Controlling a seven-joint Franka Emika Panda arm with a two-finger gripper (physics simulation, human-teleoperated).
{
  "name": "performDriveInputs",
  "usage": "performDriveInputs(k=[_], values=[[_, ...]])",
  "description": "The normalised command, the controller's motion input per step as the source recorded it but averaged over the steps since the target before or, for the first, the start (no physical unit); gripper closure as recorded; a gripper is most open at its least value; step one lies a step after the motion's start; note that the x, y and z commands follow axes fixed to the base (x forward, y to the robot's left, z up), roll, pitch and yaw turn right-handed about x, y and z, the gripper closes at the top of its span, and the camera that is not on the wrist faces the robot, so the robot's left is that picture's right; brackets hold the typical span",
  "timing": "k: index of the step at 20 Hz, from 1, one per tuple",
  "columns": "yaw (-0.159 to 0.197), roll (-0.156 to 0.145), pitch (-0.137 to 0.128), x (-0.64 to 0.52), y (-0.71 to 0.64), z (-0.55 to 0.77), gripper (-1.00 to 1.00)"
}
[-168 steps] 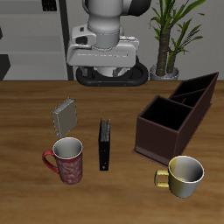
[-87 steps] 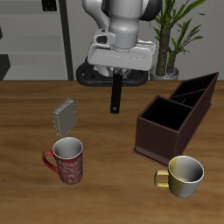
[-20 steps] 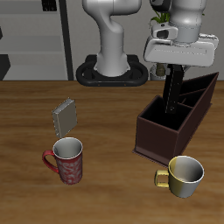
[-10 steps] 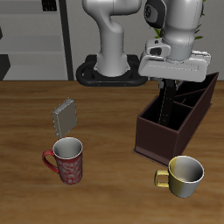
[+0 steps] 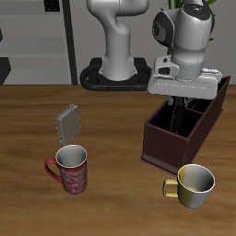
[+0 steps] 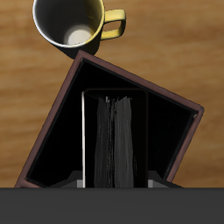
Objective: Place the black book into the left desk caddy's right compartment
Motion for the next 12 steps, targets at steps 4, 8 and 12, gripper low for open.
performDriveInputs(k=[4, 8, 12], values=[[0.011, -0.015, 0.070, 0.16, -0.04, -0.53, 1.00], [0.022, -0.033, 0.052, 0.20, -0.11, -0.44, 1.00], [0.039, -0.009, 0.060, 0.15, -0.06, -0.43, 1.00]])
